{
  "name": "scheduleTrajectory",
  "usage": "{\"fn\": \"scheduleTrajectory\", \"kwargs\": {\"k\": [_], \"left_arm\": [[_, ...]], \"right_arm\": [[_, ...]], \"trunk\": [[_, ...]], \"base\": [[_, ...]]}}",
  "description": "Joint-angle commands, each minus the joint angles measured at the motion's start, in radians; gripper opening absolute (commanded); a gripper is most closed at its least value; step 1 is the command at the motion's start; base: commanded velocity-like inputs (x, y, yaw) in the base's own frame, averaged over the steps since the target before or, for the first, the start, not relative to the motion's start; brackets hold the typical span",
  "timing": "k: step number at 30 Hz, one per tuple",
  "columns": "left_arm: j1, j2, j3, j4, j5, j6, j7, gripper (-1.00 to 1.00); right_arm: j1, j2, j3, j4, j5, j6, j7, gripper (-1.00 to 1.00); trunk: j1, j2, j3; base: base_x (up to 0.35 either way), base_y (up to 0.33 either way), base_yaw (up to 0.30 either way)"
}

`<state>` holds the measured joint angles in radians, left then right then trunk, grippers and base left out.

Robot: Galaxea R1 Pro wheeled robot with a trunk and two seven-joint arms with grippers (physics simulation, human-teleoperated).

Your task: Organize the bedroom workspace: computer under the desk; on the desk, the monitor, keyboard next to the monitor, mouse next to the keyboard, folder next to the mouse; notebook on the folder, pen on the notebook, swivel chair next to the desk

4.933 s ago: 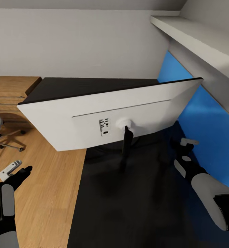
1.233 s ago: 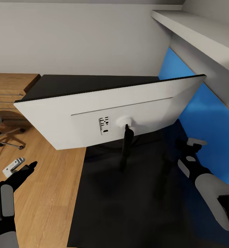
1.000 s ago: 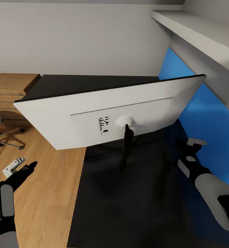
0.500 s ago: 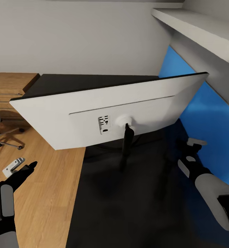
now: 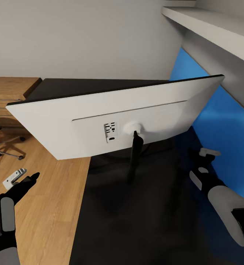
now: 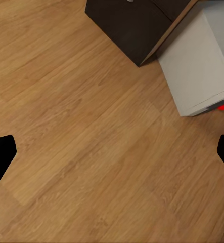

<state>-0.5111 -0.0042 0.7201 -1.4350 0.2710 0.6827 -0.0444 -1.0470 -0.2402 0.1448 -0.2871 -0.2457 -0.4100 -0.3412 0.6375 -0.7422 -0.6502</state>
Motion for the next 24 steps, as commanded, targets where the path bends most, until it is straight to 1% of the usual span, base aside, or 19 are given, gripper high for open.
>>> {"fn": "scheduleTrajectory", "kwargs": {"k": [1,19,24], "left_arm": [[-0.001,0.0,0.002,-0.001,0.001,0.006,-0.005,1.0],[-0.001,-0.002,0.002,-0.001,0.001,0.006,-0.005,1.0],[-0.001,-0.002,0.002,-0.001,0.001,0.006,-0.005,1.0]], "right_arm": [[-0.001,-0.001,0.009,0.001,-0.009,-0.003,-0.004,1.0],[-0.001,-0.002,0.003,0.002,-0.012,0.016,-0.005,1.0],[-0.001,-0.003,-0.001,0.002,-0.022,0.035,-0.004,1.0]], "trunk": [[0.0,-0.001,-0.001],[0.0,-0.001,-0.001],[0.019,-0.036,-0.017]], "base": [[0.0,0.0,0.0],[0.0,0.0,0.0],[0.0,0.0,0.0]]}}
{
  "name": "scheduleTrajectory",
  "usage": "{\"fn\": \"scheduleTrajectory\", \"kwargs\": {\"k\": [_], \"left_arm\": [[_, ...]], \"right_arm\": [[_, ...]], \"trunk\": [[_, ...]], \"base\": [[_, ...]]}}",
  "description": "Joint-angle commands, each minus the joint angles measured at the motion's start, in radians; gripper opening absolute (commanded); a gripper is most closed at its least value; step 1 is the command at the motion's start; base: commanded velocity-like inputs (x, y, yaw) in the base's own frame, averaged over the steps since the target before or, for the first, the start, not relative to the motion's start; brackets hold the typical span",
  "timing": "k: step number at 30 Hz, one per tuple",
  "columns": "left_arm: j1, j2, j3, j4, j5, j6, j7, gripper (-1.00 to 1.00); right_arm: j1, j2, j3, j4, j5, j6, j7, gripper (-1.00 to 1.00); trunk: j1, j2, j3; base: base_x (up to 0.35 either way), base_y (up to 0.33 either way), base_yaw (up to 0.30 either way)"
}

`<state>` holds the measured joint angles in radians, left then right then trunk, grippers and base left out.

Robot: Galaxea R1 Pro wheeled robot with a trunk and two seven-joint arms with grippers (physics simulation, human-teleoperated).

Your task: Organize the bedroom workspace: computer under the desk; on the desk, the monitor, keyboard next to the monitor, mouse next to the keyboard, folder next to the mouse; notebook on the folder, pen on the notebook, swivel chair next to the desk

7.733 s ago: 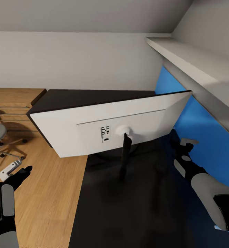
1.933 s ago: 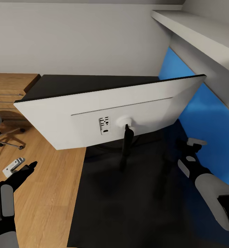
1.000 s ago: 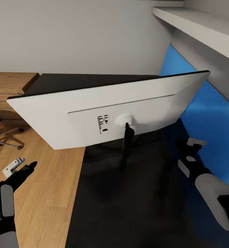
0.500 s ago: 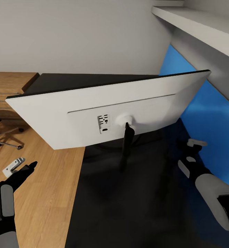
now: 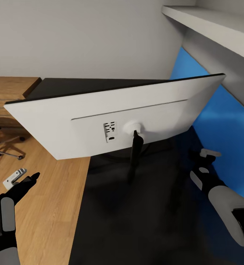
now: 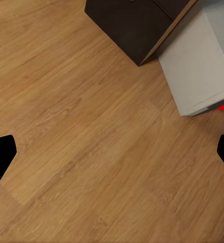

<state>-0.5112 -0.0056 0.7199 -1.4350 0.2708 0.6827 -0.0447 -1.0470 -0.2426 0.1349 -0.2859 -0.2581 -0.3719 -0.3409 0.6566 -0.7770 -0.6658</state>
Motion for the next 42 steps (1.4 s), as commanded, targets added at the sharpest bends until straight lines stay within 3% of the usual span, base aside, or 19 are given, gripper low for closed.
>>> {"fn": "scheduleTrajectory", "kwargs": {"k": [1,19,31,42], "left_arm": [[-0.001,-0.001,0.003,-0.001,0.001,0.006,-0.005,1.0],[-0.001,-0.001,0.002,0.001,0.001,0.006,-0.005,1.0],[-0.001,-0.001,0.003,0.001,0.001,0.006,-0.004,1.0],[-0.001,-0.001,0.003,0.001,0.001,0.006,-0.005,1.0]], "right_arm": [[-0.001,-0.002,0.008,0.001,-0.012,-0.002,-0.003,1.0],[-0.001,-0.007,0.008,0.001,-0.021,0.001,-0.001,1.0],[-0.001,-0.006,0.008,0.002,-0.021,0.002,-0.001,1.0],[-0.001,-0.006,0.006,0.01,-0.023,0.028,0.0,1.0]], "trunk": [[0.004,-0.008,-0.004],[0.073,-0.134,-0.061],[0.073,-0.134,-0.061],[0.108,-0.197,-0.089]], "base": [[0.0,0.0,0.0],[0.0,0.0,0.0],[0.0,0.0,0.0],[0.0,0.0,0.0]]}}
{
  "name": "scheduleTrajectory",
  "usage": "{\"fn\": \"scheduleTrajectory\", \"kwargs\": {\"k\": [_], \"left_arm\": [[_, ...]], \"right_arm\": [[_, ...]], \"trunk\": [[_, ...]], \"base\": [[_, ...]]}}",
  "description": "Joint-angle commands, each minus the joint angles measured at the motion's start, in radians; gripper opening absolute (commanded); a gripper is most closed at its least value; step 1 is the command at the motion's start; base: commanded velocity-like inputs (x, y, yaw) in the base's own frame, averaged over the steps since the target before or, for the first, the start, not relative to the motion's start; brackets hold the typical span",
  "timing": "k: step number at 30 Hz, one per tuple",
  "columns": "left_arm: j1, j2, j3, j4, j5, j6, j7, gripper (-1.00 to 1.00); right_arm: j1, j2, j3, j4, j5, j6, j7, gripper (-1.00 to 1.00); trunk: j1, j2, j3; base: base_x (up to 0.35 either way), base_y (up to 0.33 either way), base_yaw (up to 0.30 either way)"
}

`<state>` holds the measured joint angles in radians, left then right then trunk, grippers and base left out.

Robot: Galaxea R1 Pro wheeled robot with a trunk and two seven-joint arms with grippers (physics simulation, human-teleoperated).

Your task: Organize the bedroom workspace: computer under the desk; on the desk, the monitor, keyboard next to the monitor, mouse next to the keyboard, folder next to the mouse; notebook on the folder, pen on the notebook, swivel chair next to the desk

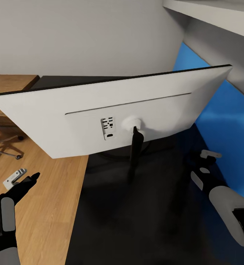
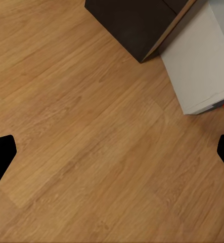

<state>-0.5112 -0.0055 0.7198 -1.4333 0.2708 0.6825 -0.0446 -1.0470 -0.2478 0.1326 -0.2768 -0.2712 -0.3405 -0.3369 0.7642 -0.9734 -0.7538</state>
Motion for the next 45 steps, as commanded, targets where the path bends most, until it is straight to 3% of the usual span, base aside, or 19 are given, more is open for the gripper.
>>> {"fn": "scheduleTrajectory", "kwargs": {"k": [1,15,24,45], "left_arm": [[-0.001,-0.001,0.003,-0.001,0.001,0.006,-0.005,1.0],[-0.001,-0.001,0.002,-0.001,0.001,0.006,-0.005,1.0],[-0.001,-0.001,0.003,-0.001,0.001,0.006,-0.005,1.0],[-0.001,-0.001,0.003,-0.001,0.001,0.006,-0.005,1.0]], "right_arm": [[-0.001,-0.001,0.009,0.001,-0.01,-0.003,-0.004,1.0],[-0.001,-0.001,0.009,0.001,-0.01,-0.003,-0.004,1.0],[-0.001,-0.001,0.009,0.001,-0.01,-0.003,-0.004,1.0],[-0.001,-0.001,0.009,0.002,-0.011,-0.002,-0.002,1.0]], "trunk": [[0.0,-0.001,-0.001],[0.0,-0.001,-0.001],[0.035,-0.064,-0.029],[0.035,-0.064,-0.029]], "base": [[0.0,0.0,0.0],[0.0,0.0,0.0],[0.0,0.0,0.0],[0.0,0.0,0.0]]}}
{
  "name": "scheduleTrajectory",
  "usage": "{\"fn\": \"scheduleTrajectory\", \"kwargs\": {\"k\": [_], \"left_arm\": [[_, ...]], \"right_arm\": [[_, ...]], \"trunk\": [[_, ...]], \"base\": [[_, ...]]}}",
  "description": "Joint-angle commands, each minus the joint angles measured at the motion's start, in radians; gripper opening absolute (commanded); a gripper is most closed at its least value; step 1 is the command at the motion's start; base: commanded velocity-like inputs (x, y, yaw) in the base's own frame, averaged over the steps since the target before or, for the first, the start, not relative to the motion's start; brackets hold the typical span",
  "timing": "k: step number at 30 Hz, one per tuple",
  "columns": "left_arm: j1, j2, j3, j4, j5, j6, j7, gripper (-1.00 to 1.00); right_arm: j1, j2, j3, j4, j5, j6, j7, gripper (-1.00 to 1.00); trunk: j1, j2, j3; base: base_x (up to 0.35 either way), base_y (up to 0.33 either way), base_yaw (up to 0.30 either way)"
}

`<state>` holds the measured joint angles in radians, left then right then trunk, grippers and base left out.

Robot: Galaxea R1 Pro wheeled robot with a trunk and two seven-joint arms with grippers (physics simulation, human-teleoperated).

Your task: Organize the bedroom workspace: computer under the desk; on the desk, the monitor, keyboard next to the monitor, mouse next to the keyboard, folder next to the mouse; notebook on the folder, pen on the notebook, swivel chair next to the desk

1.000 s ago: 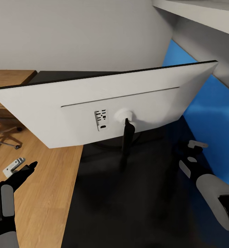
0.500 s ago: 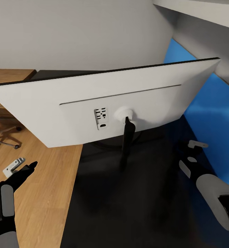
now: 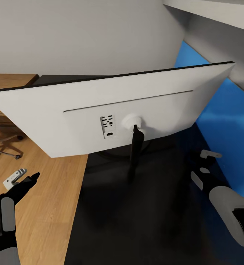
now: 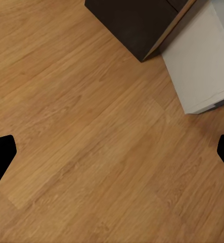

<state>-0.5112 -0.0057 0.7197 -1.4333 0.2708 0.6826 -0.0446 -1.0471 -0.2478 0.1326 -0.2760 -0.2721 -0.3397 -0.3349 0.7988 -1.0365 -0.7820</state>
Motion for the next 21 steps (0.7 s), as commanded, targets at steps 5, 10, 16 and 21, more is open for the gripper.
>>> {"fn": "scheduleTrajectory", "kwargs": {"k": [5,10,16,21], "left_arm": [[-0.001,-0.001,0.002,-0.001,0.001,0.006,-0.005,1.0],[-0.001,-0.001,0.002,-0.001,0.001,0.006,-0.005,1.0],[-0.001,-0.001,0.002,-0.001,0.001,0.006,-0.005,1.0],[-0.001,-0.002,0.003,-0.001,0.001,0.006,-0.005,1.0]], "right_arm": [[-0.001,-0.001,0.008,0.006,-0.01,0.011,-0.003,1.0],[-0.001,-0.001,0.007,0.007,-0.015,0.038,-0.003,1.0],[-0.001,-0.001,0.008,0.007,-0.068,0.073,0.007,1.0],[-0.001,-0.002,0.008,0.006,-0.096,0.082,0.017,1.0]], "trunk": [[0.0,-0.001,-0.001],[0.0,-0.001,-0.001],[0.0,-0.001,-0.001],[0.0,-0.001,-0.001]], "base": [[0.0,0.0,0.0],[0.0,0.0,0.0],[0.0,0.0,0.0],[0.0,0.0,0.0]]}}
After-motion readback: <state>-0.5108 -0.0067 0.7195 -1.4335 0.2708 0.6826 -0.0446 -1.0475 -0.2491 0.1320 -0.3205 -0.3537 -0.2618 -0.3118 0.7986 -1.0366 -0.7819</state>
